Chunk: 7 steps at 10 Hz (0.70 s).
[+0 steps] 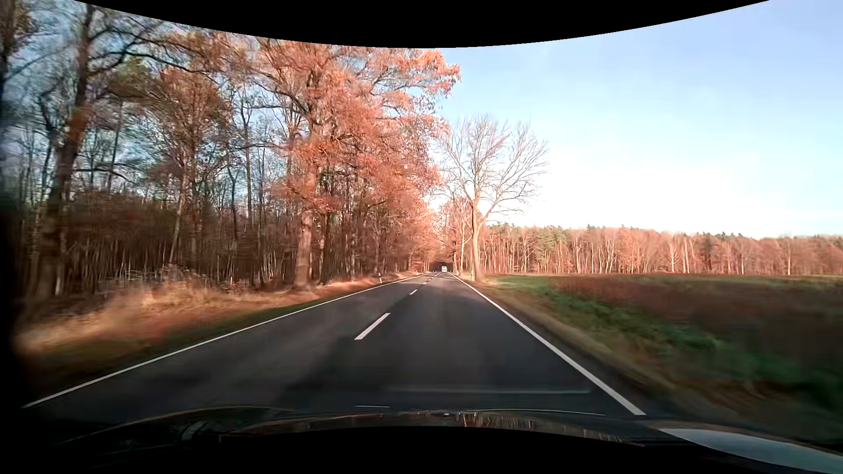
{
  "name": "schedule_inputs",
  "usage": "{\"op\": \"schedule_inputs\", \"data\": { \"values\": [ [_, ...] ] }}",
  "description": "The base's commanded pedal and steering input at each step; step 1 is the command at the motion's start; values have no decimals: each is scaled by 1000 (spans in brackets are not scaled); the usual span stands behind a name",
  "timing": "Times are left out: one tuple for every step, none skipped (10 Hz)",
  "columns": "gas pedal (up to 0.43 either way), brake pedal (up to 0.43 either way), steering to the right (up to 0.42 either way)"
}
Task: Follow the waypoints while adhering to traffic rules and regulations
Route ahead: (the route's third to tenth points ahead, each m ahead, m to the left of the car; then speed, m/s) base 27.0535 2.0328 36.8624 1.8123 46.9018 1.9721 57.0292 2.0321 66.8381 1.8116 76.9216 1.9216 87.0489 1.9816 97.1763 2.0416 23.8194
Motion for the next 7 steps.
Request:
{"op": "schedule_inputs", "data": {
  "values": [
    [189,0,0],
    [189,0,0],
    [189,0,1],
    [189,0,0],
    [189,0,0],
    [189,0,1],
    [189,0,0]
  ]
}}
